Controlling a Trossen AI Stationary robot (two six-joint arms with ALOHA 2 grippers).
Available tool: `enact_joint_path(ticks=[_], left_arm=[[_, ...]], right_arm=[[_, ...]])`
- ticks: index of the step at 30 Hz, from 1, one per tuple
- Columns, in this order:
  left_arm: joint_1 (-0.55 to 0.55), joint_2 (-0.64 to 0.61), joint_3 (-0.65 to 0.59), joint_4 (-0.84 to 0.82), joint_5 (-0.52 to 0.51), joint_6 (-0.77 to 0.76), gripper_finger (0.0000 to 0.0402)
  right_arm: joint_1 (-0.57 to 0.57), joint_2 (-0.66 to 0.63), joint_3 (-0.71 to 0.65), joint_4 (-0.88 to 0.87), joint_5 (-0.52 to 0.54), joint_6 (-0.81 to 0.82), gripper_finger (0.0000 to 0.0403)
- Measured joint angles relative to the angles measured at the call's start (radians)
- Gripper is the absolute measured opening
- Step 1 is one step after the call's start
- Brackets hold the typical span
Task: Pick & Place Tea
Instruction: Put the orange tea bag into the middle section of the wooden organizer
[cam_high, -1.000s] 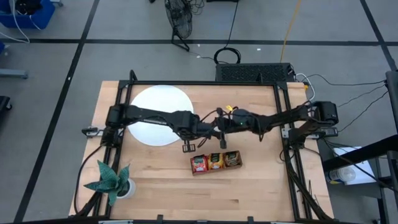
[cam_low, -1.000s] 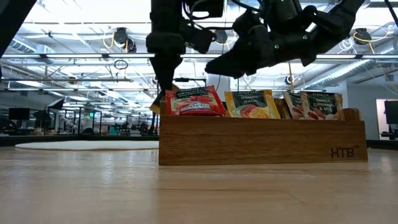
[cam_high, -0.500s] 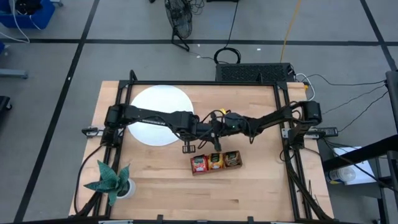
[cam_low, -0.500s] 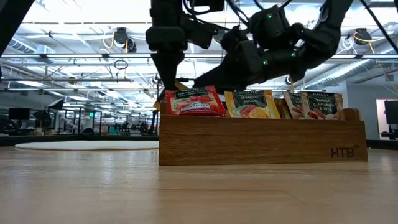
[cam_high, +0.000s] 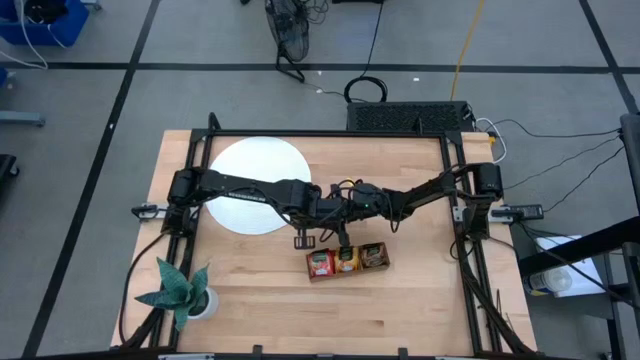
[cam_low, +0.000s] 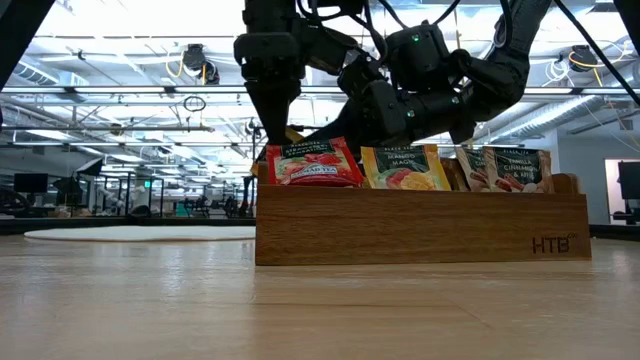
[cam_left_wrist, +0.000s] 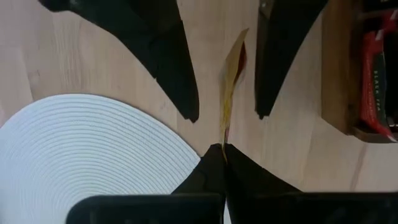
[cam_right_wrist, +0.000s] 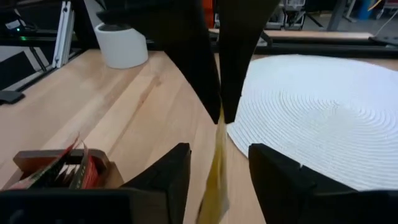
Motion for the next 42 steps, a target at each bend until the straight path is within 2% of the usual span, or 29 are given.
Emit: enact_joint_path(ticks=[6, 11, 18, 24, 27, 31, 34, 38, 42], left_arm=[[0.0, 0.0, 0.0, 0.003, 0.0, -0.001, 0.0], [0.0, 0.0, 0.0, 0.009, 0.004, -0.003, 0.0], [-0.003, -0.008, -0.001, 0.065, -0.002, -0.016, 0.0018], [-0.039, -0.146, -0.011, 0.196, -0.095, 0.064, 0.0012], [-0.049, -0.234, -0.057, 0.337, -0.097, 0.137, 0.0004], [-0.052, -0.365, -0.19, 0.57, -0.098, 0.218, 0.0014], [-0.039, -0.44, -0.32, 0.749, -0.099, 0.247, 0.0025], [-0.01, -0.506, -0.486, 0.997, -0.1, 0.253, 0.0022], [0.016, -0.516, -0.605, 1.187, -0.097, 0.218, 0.0006]], right_arm=[[-0.004, 0.0, 0.0, -0.001, 0.0, -0.003, 0.0107], [-0.005, 0.0, 0.0, -0.003, -0.001, -0.027, 0.0017], [-0.003, -0.027, -0.027, -0.002, 0.014, -0.051, 0.0001], [0.059, -0.212, -0.152, -0.003, 0.17, -0.049, 0.0001], [0.153, -0.352, -0.242, -0.005, 0.27, -0.03, 0.0], [0.327, -0.477, -0.344, 0.008, 0.387, 0.057, 0.0], [0.468, -0.5, -0.387, 0.022, 0.486, 0.147, 0.0], [0.623, -0.461, -0.389, 0.018, 0.684, 0.213, 0.0], [0.686, -0.36, -0.348, 0.03, 0.865, 0.235, 0.0]])
